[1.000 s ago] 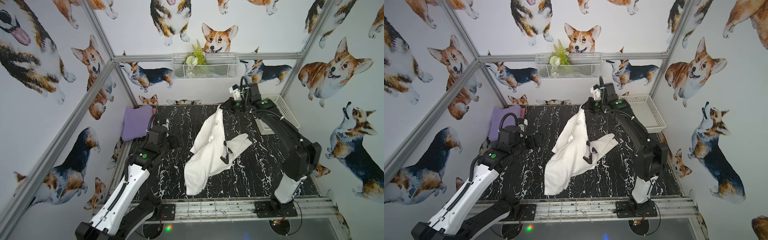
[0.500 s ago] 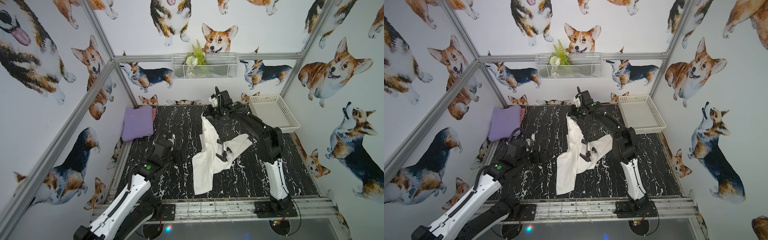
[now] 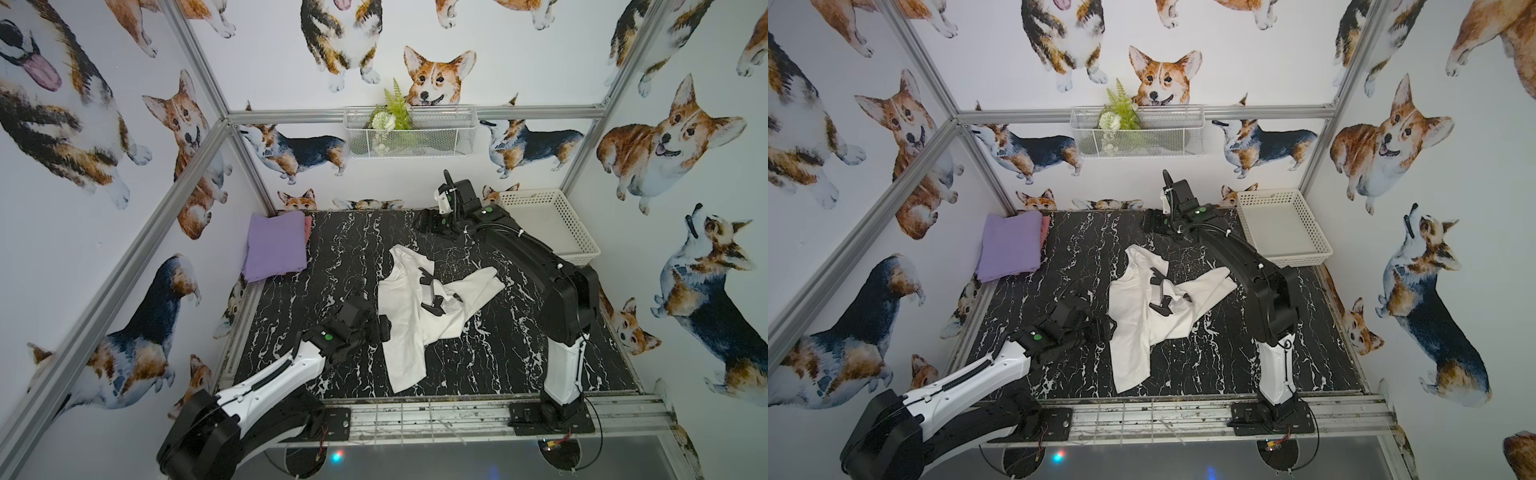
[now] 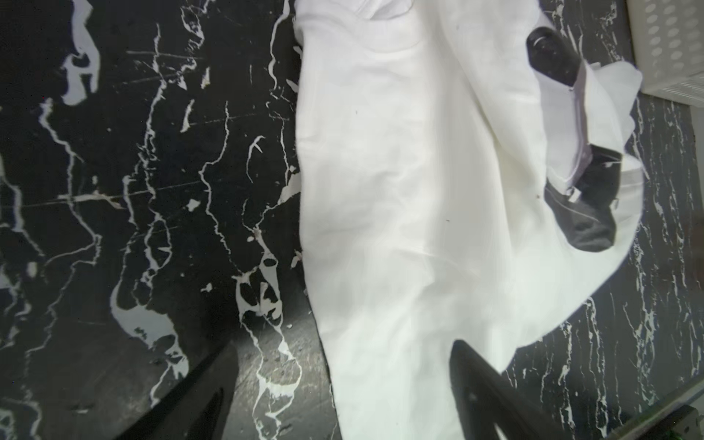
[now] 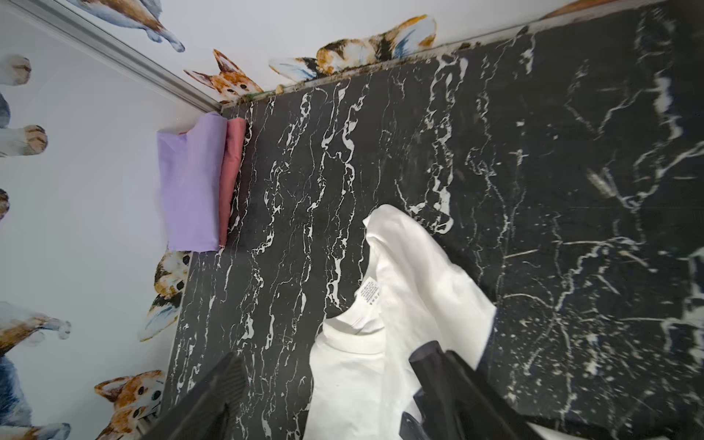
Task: Fold and stack t-shirts
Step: Place the T-shirt at the center of the board, then flatten out the T-shirt at the center of the board.
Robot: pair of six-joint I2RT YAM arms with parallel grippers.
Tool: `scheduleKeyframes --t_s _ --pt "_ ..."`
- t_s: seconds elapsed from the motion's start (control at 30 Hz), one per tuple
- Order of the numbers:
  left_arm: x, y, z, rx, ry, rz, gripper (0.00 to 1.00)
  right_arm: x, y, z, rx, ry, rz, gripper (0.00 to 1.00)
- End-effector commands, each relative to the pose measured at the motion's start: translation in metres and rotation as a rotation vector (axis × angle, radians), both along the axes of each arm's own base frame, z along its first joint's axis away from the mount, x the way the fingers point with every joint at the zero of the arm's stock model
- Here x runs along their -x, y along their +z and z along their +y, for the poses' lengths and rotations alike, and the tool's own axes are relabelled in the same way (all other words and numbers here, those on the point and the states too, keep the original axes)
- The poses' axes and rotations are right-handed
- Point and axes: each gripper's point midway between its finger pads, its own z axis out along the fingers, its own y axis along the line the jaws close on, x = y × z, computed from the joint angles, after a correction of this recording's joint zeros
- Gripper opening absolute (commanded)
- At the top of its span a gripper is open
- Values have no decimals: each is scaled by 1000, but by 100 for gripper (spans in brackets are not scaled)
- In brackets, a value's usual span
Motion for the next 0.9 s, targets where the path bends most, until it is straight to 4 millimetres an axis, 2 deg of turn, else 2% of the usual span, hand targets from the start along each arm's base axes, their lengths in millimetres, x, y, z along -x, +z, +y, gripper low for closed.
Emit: scheduleKeyframes --t_s 0.0,0.2,0.47,0.57,0.6,0.63,0.7,0.73,0.77,0.87 --pt "-7 1 -14 59 16 -11 83 5 15 -16 28 -28 -78 83" --pt "-5 -14 -22 55 21 33 82 28 28 -38 40 -61 -108 83" --pt "6 -45 -24 -27 30 146 81 51 46 -56 17 -89 -140 83" --pt "6 -53 -31 -26 24 176 78 58 48 -61 13 -100 -146 82" --pt "6 -55 -35 -19 20 180 75 59 47 -63 16 -104 -146 82" --pt "5 -56 -39 -7 19 183 64 61 47 -65 20 -109 -146 82" --pt "5 -57 -45 11 14 184 32 63 46 -69 28 -120 -145 83" --pt "5 -55 -49 25 7 181 5 65 46 -71 27 -122 -147 82" --pt "4 -53 -50 26 12 183 0 67 46 -72 27 -122 -147 82" --pt "2 -37 -49 6 7 165 0 71 47 -75 25 -128 -151 82"
